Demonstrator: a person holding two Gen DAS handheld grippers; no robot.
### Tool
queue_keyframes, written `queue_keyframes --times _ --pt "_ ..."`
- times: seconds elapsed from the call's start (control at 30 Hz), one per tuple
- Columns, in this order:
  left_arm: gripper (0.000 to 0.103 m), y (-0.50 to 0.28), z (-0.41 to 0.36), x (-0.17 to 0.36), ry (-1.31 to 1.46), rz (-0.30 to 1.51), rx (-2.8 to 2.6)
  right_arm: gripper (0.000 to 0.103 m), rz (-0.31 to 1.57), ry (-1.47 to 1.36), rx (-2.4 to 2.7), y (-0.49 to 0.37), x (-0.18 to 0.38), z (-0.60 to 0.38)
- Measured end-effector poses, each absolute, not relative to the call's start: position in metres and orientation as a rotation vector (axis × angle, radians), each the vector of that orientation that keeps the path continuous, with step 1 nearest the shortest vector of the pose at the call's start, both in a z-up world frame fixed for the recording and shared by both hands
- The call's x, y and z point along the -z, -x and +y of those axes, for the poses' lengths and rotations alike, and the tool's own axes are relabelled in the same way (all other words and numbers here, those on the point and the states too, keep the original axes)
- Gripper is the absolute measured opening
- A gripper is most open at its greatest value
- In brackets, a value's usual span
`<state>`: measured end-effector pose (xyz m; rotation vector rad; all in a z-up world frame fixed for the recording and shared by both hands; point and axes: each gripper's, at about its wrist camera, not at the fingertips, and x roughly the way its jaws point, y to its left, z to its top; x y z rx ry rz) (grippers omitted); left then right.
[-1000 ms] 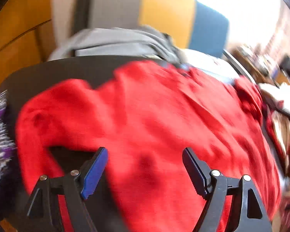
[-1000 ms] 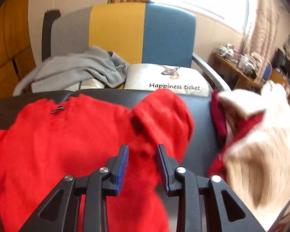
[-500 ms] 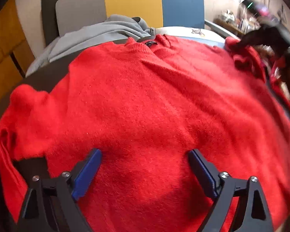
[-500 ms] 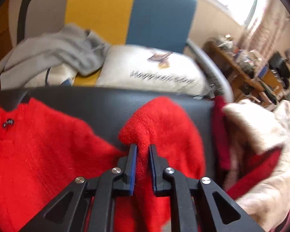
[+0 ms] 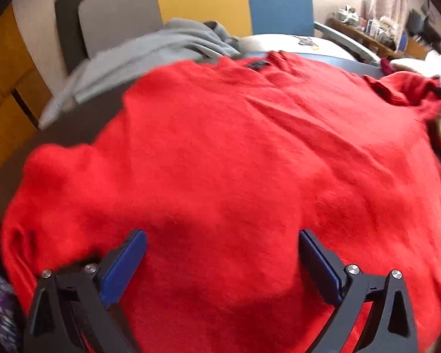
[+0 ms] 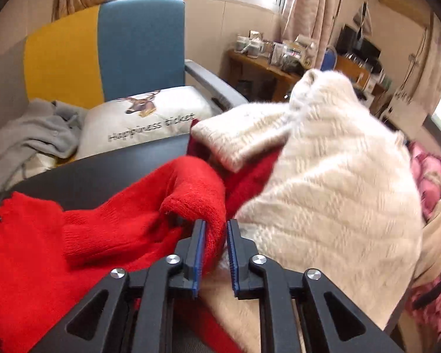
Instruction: Fold clothes
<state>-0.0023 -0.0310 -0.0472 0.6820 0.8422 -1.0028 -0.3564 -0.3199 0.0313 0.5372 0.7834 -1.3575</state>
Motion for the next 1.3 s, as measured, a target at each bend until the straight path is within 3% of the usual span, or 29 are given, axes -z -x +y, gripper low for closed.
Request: queue_keyframes --times 0.07,0.13,0.2,0.37,0.5,0.7,0.87,0.9,0.97,1.0,1.1,1.3 --pt "0.102 -0.011 -0.035 0.045 -0.678 0.855 0.981 0.019 0.765 -0.550 1.354 0.359 -0.038 -0.308" --pt "0.089 -0.027 -0.026 0.033 -0.598 0.906 0.985 0.022 0.744 -0.543 1.368 0.363 -0.049 -0.292" --pt "0.088 -0.040 -0.009 0.020 -0.502 0.940 0.990 0.022 0.718 -0.520 1.369 0.368 -0.059 -0.273" --pt "0.088 -0.062 0.068 0.002 -0.264 1.029 0.989 0.023 0.691 -0.441 1.231 0.369 -0.070 -0.200" --pt "0.088 -0.048 0.131 0.017 -0.221 1.100 0.995 0.023 0.749 -0.491 0.942 0.353 -0.044 -0.131" --pt "0.088 -0.005 0.155 0.036 -0.190 1.166 1.041 0.023 0.889 -0.542 0.677 0.319 0.011 -0.045" --pt "0.095 0.029 0.160 0.047 -0.227 1.160 1.029 0.023 0.915 -0.548 0.712 0.319 0.024 -0.035" --pt "0.092 0.035 0.156 0.048 -0.255 1.138 1.009 0.023 0.913 -0.564 0.718 0.321 0.026 -0.037" --pt "0.019 0.039 0.147 0.045 -0.295 1.121 1.022 0.023 0.915 -0.585 0.735 0.325 0.030 -0.041" --pt "0.008 0.040 0.143 0.043 -0.314 1.113 1.030 0.023 0.916 -0.593 0.738 0.326 0.033 -0.043" --pt "0.004 0.017 0.144 0.033 -0.282 1.121 0.976 0.023 0.924 -0.586 0.740 0.321 0.037 -0.043" --pt "0.005 -0.016 0.172 -0.018 -0.293 1.090 0.894 0.024 0.962 -0.557 0.675 0.304 0.040 -0.023"
